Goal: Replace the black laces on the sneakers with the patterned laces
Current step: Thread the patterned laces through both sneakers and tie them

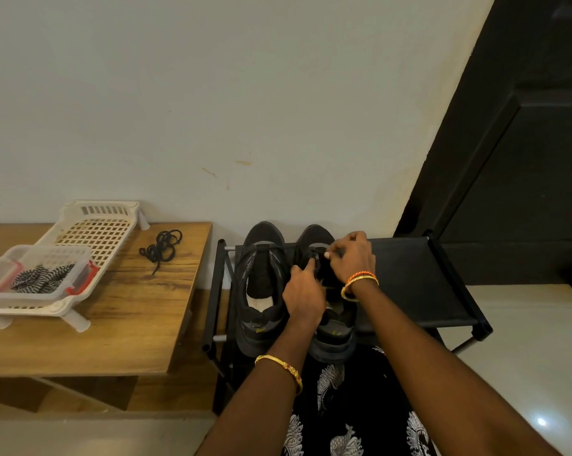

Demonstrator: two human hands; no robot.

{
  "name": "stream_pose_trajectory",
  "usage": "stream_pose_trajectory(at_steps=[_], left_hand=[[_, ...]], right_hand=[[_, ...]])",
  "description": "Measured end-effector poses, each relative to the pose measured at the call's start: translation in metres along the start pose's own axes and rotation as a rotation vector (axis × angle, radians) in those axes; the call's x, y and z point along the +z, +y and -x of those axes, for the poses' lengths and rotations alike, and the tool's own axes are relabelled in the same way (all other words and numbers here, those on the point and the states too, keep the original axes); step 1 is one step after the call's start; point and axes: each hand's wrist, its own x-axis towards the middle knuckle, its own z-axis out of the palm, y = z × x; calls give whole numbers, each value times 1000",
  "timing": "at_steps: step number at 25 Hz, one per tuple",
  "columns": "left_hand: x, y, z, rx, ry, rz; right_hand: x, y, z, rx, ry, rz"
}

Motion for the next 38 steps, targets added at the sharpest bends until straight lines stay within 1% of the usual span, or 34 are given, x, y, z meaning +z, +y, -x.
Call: stream_pose_trajectory(at_steps=[3, 5, 6, 7, 8, 9, 10, 12, 13, 14, 15, 16, 18, 22, 24, 25, 26, 27, 28, 29, 31, 32, 33, 35, 38], left_hand=[[0, 0, 0, -13, -6, 2], [0, 1, 0, -16, -11, 1], [0, 1, 0, -17, -12, 2], [0, 1, 0, -19, -11, 1], [0, 1, 0, -19, -10, -3], [0, 1, 0, -18, -9, -8], [0, 1, 0, -17, -10, -12], [1, 0, -1, -15, -16, -8], [1, 0, -1, -14, -20, -6], [1, 0, -1, -14, -22, -4], [1, 0, -1, -14, -22, -2], [0, 0, 0, -13, -20, 1], [0, 1, 1, -15, -13, 7], [1, 1, -1, -36, -17, -2], [1, 2, 0, -40, -21, -10], [1, 2, 0, -39, -22, -6], [1, 2, 0, -34, -24, -2], [1, 2, 0, -29, -25, -4], [1, 1, 0, -26, -24, -8], [1, 1, -1, -27, -23, -12], [1, 1, -1, -27, -25, -7], [0, 2, 0, -26, -27, -1], [0, 2, 1, -23, -27, 3], [-1, 2, 1, -20, -21, 2], [0, 1, 0, -18, -22, -2]], right_hand=[[-7, 5, -13, 318, 106, -509], [-7, 6, -12, 523, 85, -828], [-5, 5, -12, 581, 53, -934], [-3, 5, -11, 601, 13, -995], [0, 3, -10, 566, -30, -966], [3, 3, -10, 481, -67, -872], [3, 3, -10, 356, -117, -687], [3, 6, -11, 35, -266, -138], [3, 5, -9, -104, -315, 117], [3, 3, -6, -196, -318, 276], [3, 1, -2, -252, -286, 340], [5, 2, 0, -271, -237, 329], [7, 6, 7, -243, -105, 183], [-4, 3, 20, -110, 167, -377], [-19, -9, 22, -38, 187, -674], [-25, -15, 22, 5, 156, -818], [-28, -17, 22, 52, 116, -892], [-28, -19, 22, 89, 79, -864], [-25, -18, 21, 108, 46, -740], [-20, -15, 21, 87, 15, -537], [-5, -6, 21, -60, -58, -49], [1, -5, 22, -114, -112, 128], [4, -5, 23, -136, -151, 226], [8, -5, 23, -144, -161, 261], [7, 0, 26, -152, -98, 221]])
